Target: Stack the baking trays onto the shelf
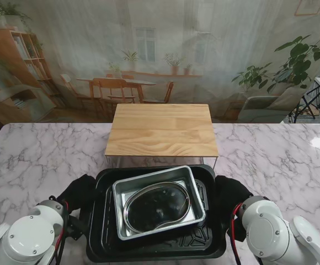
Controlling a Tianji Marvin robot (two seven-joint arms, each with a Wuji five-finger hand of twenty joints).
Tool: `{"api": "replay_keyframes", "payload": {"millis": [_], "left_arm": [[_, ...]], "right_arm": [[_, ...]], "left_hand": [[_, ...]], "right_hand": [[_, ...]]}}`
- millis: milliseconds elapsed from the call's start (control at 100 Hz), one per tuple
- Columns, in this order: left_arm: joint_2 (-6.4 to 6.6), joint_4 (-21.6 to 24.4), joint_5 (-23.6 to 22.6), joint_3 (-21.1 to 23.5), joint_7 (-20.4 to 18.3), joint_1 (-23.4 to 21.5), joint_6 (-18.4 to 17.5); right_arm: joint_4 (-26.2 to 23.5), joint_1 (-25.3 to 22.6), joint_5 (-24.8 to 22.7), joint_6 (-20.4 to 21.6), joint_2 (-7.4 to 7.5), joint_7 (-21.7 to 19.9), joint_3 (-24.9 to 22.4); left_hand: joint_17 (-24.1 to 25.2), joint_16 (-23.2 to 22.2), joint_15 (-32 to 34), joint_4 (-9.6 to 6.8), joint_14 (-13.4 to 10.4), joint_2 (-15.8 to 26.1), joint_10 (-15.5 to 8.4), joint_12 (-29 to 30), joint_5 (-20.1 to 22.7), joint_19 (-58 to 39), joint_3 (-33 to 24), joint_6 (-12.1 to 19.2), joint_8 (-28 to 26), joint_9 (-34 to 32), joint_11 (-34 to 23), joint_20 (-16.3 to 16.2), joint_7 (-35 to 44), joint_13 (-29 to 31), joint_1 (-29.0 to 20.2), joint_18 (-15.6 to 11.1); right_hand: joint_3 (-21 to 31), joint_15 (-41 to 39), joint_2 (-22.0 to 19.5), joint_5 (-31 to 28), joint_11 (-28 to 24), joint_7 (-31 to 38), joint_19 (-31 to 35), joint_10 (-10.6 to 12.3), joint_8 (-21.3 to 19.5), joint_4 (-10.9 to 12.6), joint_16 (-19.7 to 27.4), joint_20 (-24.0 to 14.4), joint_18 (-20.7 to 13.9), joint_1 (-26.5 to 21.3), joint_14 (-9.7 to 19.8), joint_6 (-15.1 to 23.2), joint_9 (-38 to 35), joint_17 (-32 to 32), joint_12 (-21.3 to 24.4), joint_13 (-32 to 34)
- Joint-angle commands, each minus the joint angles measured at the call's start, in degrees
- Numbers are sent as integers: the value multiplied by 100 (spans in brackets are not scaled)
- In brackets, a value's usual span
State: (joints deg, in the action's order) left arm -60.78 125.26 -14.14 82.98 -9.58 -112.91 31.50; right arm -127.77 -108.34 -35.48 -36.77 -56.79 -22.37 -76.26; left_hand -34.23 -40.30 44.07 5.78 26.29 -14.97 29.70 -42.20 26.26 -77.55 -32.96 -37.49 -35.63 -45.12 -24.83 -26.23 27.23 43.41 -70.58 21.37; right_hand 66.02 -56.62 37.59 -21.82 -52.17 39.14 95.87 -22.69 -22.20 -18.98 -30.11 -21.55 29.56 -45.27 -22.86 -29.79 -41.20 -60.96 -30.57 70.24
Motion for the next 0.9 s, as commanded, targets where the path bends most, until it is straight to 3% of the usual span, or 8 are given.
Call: {"api": "replay_keyframes", "payload": {"millis": [0,390,710,890], "left_arm": [[-130,669,305,-469,-529,77,-371],[-110,847,336,-485,-612,268,-650],[-83,750,240,-555,-742,750,-539],[-78,684,252,-614,-792,1061,-447]], "right_arm": [[-617,-17,263,435,-195,-221,340],[-777,-221,336,991,-242,-193,-105],[-762,99,557,901,-252,-174,-95],[-739,463,660,628,-233,-250,-9]], "left_hand": [[-443,-87,279,42,-789,53,-1389,-104,1535,-166,-231,2683,-6,-86,-285,-97,1145,580,-339,-1185],[-449,-93,285,41,-792,59,-1380,-99,1529,-176,-239,2682,23,-94,-282,-99,1087,593,-339,-1174],[-587,-120,343,55,-817,27,-1395,-122,1623,-230,-293,2714,41,-137,-305,-89,1062,661,-339,-1210],[-637,-129,359,53,-819,11,-1391,-128,1645,-245,-297,2717,49,-163,-301,-68,1037,693,-339,-1205]], "right_hand": [[1256,-1005,-98,-830,-87,180,271,591,132,316,-118,-122,-1703,-947,1483,2257,-303,-378,-12,478],[1259,-1004,-99,-851,-74,160,269,583,152,320,-115,-129,-1697,-947,1477,2251,-305,-378,-12,478],[1275,-1021,-87,-866,-63,125,277,573,175,322,-123,-138,-1683,-947,1479,2238,-308,-380,-15,479],[1290,-1046,-82,-893,-54,101,298,572,189,321,-134,-150,-1703,-949,1484,2234,-314,-386,-14,482]]}}
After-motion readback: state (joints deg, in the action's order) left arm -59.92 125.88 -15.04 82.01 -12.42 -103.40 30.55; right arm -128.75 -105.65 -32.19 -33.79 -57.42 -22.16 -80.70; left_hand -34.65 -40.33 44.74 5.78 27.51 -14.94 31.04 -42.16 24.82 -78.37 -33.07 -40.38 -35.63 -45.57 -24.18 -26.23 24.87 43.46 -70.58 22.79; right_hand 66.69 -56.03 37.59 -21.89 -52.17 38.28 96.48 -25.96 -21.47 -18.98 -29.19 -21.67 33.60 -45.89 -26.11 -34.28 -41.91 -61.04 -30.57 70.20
